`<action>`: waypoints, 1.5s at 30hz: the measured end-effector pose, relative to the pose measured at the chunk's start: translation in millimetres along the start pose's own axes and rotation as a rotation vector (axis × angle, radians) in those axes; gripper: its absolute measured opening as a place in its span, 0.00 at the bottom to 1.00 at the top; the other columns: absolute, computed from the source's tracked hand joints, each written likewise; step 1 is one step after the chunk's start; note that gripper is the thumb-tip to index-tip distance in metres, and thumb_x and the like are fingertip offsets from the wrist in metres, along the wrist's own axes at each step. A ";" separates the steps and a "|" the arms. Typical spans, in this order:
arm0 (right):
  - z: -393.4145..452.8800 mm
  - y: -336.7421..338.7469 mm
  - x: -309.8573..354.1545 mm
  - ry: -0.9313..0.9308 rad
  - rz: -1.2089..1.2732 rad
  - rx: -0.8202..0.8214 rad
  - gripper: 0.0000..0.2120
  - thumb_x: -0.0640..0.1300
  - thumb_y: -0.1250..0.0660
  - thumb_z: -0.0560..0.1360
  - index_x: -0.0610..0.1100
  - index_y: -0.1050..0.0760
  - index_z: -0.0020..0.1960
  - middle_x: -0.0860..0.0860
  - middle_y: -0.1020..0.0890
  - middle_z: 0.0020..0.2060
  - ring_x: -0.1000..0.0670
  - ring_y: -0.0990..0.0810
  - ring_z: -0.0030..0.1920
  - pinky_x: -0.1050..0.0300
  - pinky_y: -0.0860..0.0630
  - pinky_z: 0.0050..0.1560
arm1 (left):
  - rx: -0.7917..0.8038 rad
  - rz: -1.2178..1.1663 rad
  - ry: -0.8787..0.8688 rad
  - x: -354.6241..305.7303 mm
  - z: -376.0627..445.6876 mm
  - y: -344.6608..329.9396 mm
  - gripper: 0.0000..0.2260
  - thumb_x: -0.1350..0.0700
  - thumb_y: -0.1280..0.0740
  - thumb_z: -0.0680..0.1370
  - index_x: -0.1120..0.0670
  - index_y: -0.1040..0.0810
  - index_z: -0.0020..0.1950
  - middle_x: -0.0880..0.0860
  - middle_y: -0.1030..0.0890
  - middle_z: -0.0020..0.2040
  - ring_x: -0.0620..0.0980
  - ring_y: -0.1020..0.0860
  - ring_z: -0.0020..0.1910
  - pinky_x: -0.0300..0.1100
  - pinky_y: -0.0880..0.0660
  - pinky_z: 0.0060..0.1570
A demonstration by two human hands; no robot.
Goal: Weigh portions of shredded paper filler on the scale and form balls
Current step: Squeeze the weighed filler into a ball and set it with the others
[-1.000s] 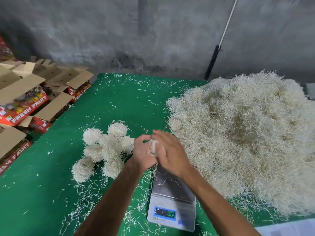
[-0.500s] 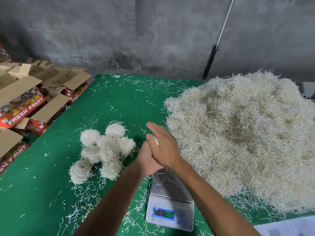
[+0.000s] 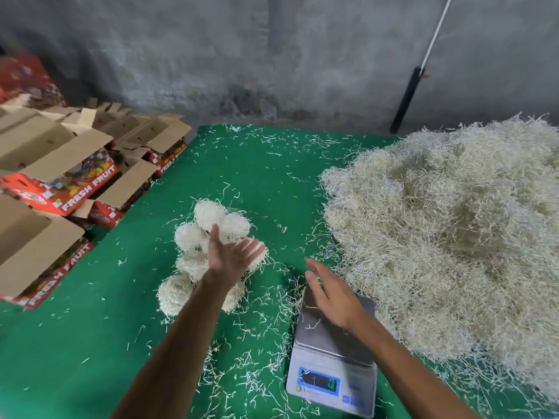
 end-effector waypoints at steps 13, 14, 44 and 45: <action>4.8 35.6 -84.8 -0.124 0.099 -0.232 0.23 0.63 0.49 0.86 0.52 0.29 0.71 0.52 0.16 0.50 0.57 0.18 0.47 0.73 0.27 0.43 | 0.266 0.700 0.050 138.9 44.6 -79.5 0.12 0.53 0.41 0.85 0.56 0.24 0.65 0.53 0.17 0.61 0.53 0.17 0.57 0.51 0.20 0.57; 9.3 46.0 -92.1 -0.132 0.098 -0.269 0.25 0.66 0.49 0.85 0.51 0.29 0.71 0.56 0.17 0.48 0.58 0.18 0.45 0.73 0.28 0.41 | 0.268 0.705 0.044 143.5 51.3 -94.3 0.12 0.53 0.40 0.84 0.56 0.23 0.64 0.53 0.17 0.59 0.53 0.17 0.56 0.50 0.19 0.55; 137.4 170.8 -79.1 -0.159 0.146 -0.411 0.40 0.66 0.35 0.79 0.41 0.37 0.80 0.41 0.29 0.76 0.45 0.26 0.71 0.52 0.34 0.70 | 0.187 0.700 0.164 118.9 111.5 -187.5 0.24 0.39 0.33 0.77 0.46 0.30 0.70 0.57 0.30 0.73 0.64 0.30 0.71 0.65 0.23 0.57; 136.3 179.4 -65.1 -0.147 0.182 -0.436 0.40 0.66 0.35 0.79 0.41 0.37 0.80 0.42 0.29 0.76 0.47 0.26 0.70 0.56 0.34 0.68 | 0.256 0.826 0.066 109.7 103.1 -190.6 0.25 0.44 0.34 0.80 0.45 0.35 0.76 0.55 0.32 0.76 0.61 0.31 0.73 0.62 0.25 0.63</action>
Point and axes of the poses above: each hand's wrist, its own z-axis towards the middle knuckle, its own y-axis out of the back of the hand, x = y × z, the point moved 1 cm from there along z, towards the middle knuckle
